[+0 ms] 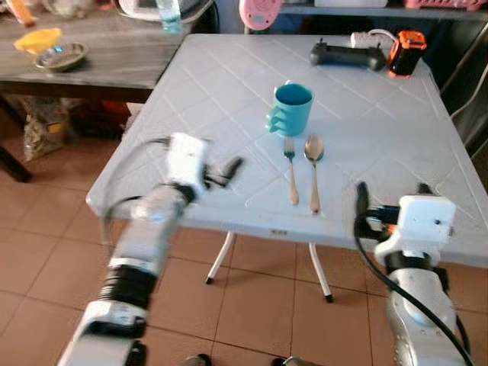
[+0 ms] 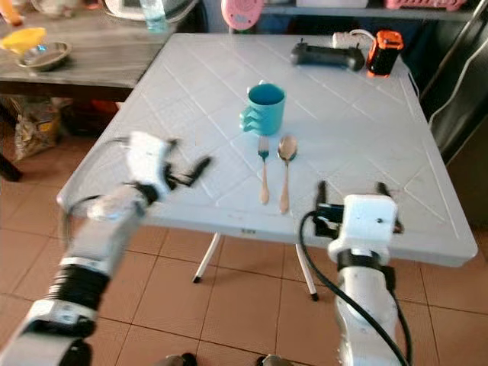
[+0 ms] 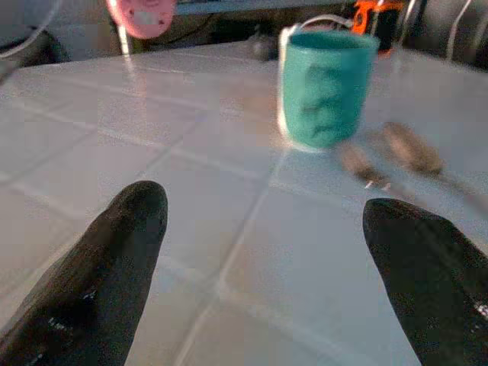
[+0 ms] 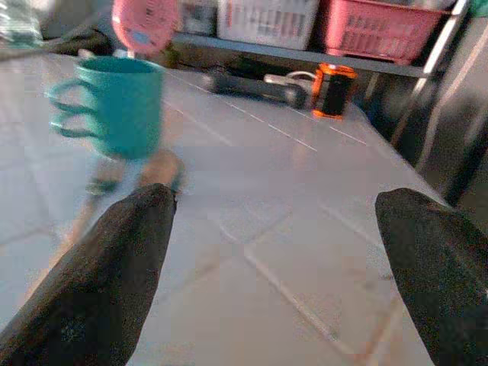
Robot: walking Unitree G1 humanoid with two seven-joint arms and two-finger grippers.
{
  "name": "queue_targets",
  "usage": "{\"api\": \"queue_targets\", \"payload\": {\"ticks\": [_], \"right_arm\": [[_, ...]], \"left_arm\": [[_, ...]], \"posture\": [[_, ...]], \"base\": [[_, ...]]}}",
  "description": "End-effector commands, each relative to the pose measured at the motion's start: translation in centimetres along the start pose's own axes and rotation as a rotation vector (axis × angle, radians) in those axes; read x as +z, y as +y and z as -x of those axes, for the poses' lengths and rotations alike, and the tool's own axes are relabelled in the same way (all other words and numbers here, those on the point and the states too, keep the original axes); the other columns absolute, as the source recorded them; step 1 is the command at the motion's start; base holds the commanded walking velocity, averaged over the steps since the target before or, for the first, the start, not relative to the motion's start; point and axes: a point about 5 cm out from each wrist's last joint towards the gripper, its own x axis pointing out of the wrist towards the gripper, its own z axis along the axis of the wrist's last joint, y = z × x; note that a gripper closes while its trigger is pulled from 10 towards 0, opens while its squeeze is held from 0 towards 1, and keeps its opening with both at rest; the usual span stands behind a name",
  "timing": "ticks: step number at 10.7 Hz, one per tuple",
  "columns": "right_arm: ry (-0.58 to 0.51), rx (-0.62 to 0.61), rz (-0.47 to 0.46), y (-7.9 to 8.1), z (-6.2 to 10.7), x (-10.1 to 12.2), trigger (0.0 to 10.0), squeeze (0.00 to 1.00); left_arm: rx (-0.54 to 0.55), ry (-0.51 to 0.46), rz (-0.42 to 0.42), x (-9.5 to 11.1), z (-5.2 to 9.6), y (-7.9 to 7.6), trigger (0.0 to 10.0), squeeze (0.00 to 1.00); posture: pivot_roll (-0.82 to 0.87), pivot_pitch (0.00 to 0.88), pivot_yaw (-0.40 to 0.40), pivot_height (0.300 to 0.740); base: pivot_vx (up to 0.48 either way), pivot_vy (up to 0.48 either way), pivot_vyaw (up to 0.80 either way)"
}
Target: Setting the table
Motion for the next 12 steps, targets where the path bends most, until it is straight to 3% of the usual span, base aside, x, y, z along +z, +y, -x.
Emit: {"api": "queue_targets", "payload": {"ticks": [1, 2, 3, 4, 6, 8, 11, 12], "right_arm": [[0.013, 0.029, -0.028, 0.6, -0.2, -0.1, 10.0, 0.00], [0.005, 0.051, -0.073, 1.1, -0.4, 0.1, 10.0, 0.00], [0.060, 0.066, -0.057, 1.9, -1.3, -0.5, 10.0, 0.00], [0.073, 0.101, -0.127, 2.9, -1.8, -0.5, 10.0, 0.00], [0.080, 0.149, -0.137, 4.1, -4.0, -0.4, 10.0, 0.00], [0.113, 0.122, -0.150, 4.4, -6.1, -0.9, 10.0, 0.00], [0.178, 0.091, -0.176, 4.9, -7.5, -2.3, 10.0, 0.00], [0.163, 0.139, -0.223, 5.1, -7.9, -2.1, 10.0, 0.00]], "left_arm": [[0.004, 0.036, -0.021, -0.7, 1.0, 0.4, 10.0, 0.00], [-0.020, 0.071, -0.026, -1.4, 2.2, 0.4, 10.0, 0.00], [-0.102, 0.132, 0.004, -2.6, 3.5, -0.1, 10.0, 0.00], [-0.166, 0.154, 0.045, -2.9, 3.9, -0.7, 10.0, 0.00], [-0.233, 0.131, 0.090, -2.0, 2.8, -1.7, 10.0, 0.00], [-0.244, 0.110, 0.082, -1.1, 2.2, -1.9, 10.0, 0.00], [-0.271, 0.121, 0.091, -0.9, 2.2, -2.5, 10.0, 0.00], [-0.284, 0.126, 0.097, -1.1, 2.3, -2.9, 10.0, 0.00]], "posture": [[-0.05, 0.149, 0.054, 0.740], [-0.04, 0.148, 0.053, 0.740], [-0.03, 0.144, 0.048, 0.740], [-0.02, 0.143, 0.046, 0.740], [-0.02, 0.137, 0.042, 0.740], [-0.01, 0.140, 0.043, 0.740], [-0.02, 0.151, 0.046, 0.740], [-0.02, 0.151, 0.046, 0.740]], "base": [[0.000, 0.000, 0.00], [0.000, 0.000, 0.00], [0.000, 0.000, 0.00], [0.000, 0.000, 0.00], [0.000, 0.000, 0.00], [0.000, 0.000, 0.00], [0.000, 0.000, 0.00], [0.000, 0.000, 0.00]]}}
